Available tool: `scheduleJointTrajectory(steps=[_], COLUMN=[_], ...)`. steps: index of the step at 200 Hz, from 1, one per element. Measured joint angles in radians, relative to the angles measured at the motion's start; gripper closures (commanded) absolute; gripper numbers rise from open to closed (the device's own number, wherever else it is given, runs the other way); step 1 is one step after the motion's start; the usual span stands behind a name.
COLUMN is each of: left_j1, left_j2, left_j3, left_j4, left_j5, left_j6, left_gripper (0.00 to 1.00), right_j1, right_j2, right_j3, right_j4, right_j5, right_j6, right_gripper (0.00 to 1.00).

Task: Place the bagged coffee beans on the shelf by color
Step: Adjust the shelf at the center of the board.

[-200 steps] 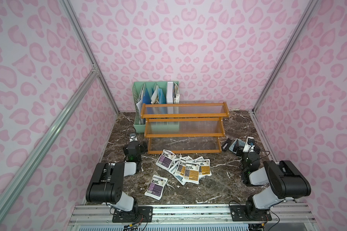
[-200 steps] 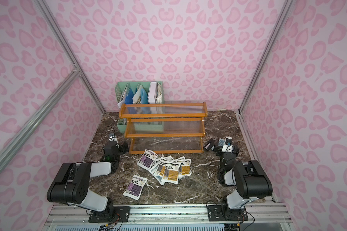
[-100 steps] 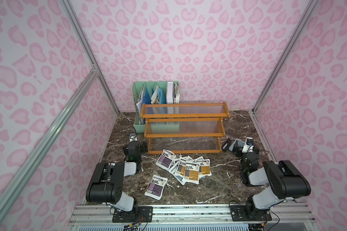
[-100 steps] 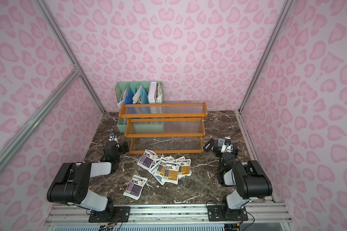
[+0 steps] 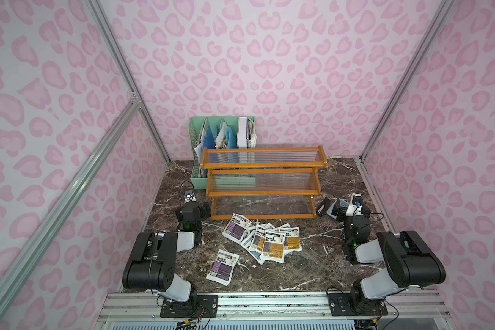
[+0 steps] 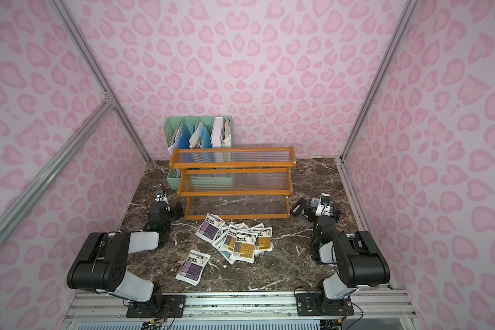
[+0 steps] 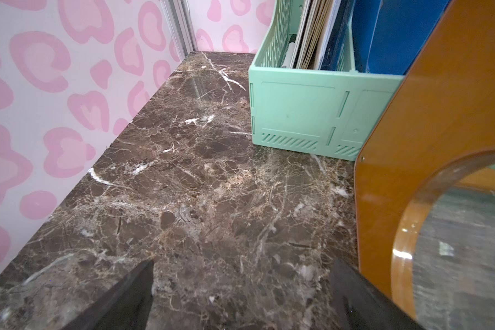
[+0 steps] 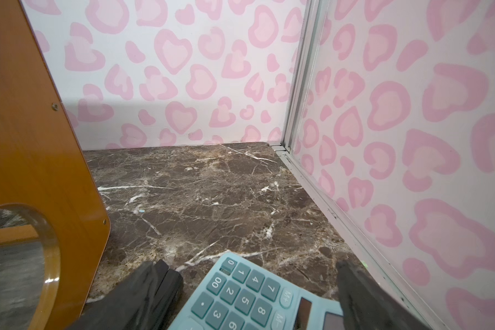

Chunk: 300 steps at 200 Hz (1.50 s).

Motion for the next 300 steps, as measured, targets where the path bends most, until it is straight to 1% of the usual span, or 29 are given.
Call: scheduleJointTrajectory(steps=[19, 42, 76, 172, 189, 199, 213, 227, 240, 246, 273, 300], left_j1=[0.000, 0.000, 0.000, 0.000, -0.006, -0.015, -0.031, -0.039, -0.053, -0.067, -0.137, -0.182], left_j2=[0.000, 0.000, 0.000, 0.000, -0.010, -0.036, -0.099, -0.130, -0.151, -0.159, -0.180, -0.196], left_j3=[0.000, 0.000, 0.000, 0.000, 0.004, 0.041, 0.161, 0.266, 0.321, 0.335, 0.352, 0.332], left_j4=[0.000, 0.000, 0.000, 0.001, 0.001, -0.069, -0.264, -0.407, -0.490, -0.535, -0.752, -0.855], left_j5=[0.000, 0.000, 0.000, 0.000, -0.011, -0.019, -0.043, -0.076, -0.126, -0.160, -0.225, -0.257], left_j6=[0.000, 0.000, 0.000, 0.000, 0.021, 0.031, 0.042, -0.006, -0.061, -0.091, -0.211, -0.290], left_gripper=[0.01, 0.01, 0.01, 0.01, 0.01, 0.01, 0.01, 0.01, 0.01, 0.01, 0.01, 0.01], right_j1=[-0.016, -0.033, -0.039, -0.027, -0.025, -0.026, -0.026, -0.026, -0.026, -0.026, -0.026, -0.027], right_j2=[0.003, -0.002, 0.010, -0.006, 0.000, 0.007, 0.014, 0.014, 0.014, 0.012, 0.005, 0.005], right_j3=[0.003, 0.007, -0.005, 0.011, 0.009, 0.003, -0.003, -0.004, -0.004, -0.004, -0.004, -0.005], right_j4=[-0.015, -0.035, -0.025, -0.060, -0.057, -0.045, -0.031, -0.025, -0.023, -0.024, -0.024, -0.023], right_j5=[-0.021, -0.074, -0.101, -0.111, -0.116, -0.115, -0.115, -0.115, -0.115, -0.115, -0.097, -0.076], right_j6=[0.014, 0.014, 0.018, 0.015, 0.014, 0.014, 0.013, 0.011, 0.011, 0.011, 0.015, 0.019], right_gripper=[0.01, 0.01, 0.01, 0.01, 0.01, 0.01, 0.00, 0.01, 0.01, 0.02, 0.02, 0.02])
